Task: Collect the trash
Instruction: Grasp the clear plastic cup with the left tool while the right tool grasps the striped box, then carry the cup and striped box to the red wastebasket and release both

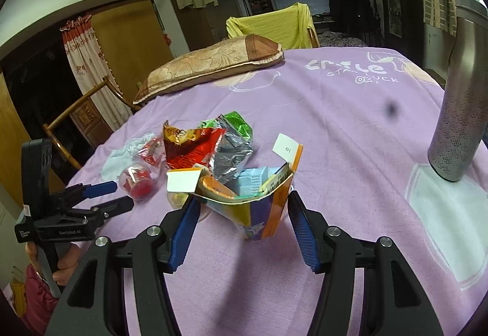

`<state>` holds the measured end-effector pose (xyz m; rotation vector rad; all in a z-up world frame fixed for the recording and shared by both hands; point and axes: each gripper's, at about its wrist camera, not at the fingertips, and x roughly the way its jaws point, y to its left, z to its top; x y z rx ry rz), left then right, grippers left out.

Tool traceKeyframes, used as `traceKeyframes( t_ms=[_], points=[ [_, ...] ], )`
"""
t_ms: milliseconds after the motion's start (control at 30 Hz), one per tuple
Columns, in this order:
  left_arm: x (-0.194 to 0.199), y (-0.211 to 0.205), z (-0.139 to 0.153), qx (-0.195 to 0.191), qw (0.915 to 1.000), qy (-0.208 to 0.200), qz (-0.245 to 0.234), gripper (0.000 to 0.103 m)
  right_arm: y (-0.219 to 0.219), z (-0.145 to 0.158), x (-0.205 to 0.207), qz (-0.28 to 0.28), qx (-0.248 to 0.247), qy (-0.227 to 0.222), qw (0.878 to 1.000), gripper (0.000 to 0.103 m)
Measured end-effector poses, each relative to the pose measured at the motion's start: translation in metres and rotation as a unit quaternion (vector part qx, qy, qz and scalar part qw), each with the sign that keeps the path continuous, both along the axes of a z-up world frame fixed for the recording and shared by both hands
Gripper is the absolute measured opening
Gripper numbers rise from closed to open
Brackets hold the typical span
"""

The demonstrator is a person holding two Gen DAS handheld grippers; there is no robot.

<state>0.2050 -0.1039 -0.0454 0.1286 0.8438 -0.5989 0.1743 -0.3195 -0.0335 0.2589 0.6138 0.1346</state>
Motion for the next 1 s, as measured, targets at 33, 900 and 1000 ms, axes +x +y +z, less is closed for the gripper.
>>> traceKeyframes(
  t_ms=[33,900,1000],
  points=[
    [0.004,0.002,-0.002,0.0,0.9999,0.007,0.007,0.086,0.0,0.0,0.0,0.0,0.0,0.001,1.0,0.058],
    [-0.043,0.083,0.045,-0.081,0.9931,-0.013,0.084,0.04,-0.001,0.011,-0.013,0.04,0.05,-0.033,0.997,0.056],
    [-0.067,0.115,0.057,-0.094,0.9886,-0.019,0.116,0.04,0.003,0.014,-0.016,0.053,0.059,-0.039,0.996,0.055]
  ],
)
